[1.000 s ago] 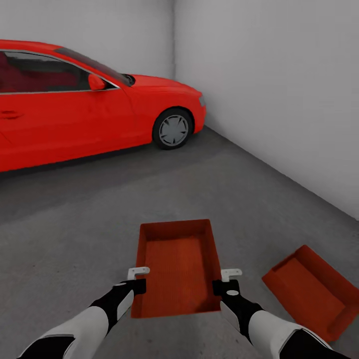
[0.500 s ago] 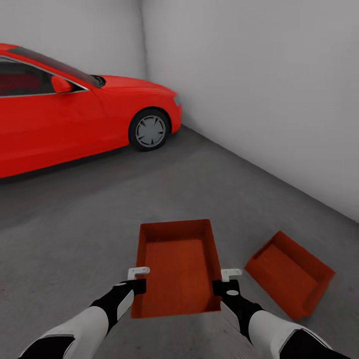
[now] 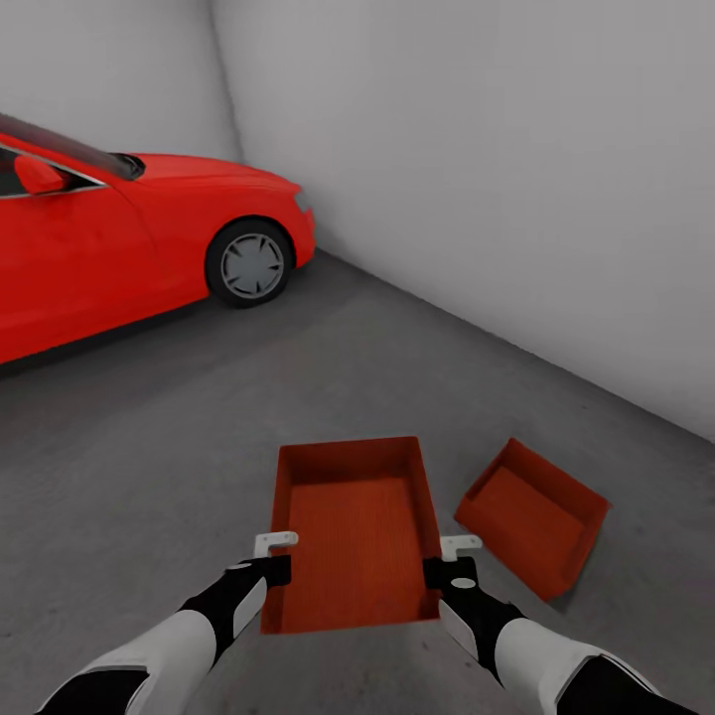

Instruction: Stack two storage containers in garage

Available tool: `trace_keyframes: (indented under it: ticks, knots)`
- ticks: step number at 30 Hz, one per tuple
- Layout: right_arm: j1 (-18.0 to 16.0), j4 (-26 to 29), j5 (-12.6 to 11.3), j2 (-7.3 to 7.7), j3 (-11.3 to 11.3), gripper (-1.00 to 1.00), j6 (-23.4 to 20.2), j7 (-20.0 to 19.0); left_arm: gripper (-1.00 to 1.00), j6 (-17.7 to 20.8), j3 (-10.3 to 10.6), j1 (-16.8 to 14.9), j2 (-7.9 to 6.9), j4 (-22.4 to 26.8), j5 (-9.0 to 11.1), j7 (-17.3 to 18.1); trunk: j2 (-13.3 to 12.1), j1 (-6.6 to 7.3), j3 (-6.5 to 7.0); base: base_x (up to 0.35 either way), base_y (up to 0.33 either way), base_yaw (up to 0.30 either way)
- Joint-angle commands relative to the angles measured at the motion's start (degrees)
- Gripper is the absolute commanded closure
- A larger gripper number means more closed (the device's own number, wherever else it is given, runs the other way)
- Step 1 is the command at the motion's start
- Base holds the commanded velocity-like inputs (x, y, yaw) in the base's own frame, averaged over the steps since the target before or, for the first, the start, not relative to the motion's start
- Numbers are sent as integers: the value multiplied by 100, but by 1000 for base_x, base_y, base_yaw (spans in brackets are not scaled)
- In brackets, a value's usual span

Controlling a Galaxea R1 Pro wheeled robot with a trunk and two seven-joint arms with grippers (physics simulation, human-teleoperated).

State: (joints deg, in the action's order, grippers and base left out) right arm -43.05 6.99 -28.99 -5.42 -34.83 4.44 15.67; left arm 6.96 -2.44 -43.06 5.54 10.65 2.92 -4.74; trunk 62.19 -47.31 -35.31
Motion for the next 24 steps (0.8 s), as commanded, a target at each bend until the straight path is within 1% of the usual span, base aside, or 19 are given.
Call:
trace_keyframes:
  ticks: [1,24]
  knots:
    - [-10,1,-54,56,179,100,22,15,100,35,376,8,-1,7,-248,-27,3,0,-5,0,0,-293]
    - [-10,-2,-54,51,179,100,22,15,100,43,376,8,-8,7,-240,-27,3,0,-5,0,0,-293]
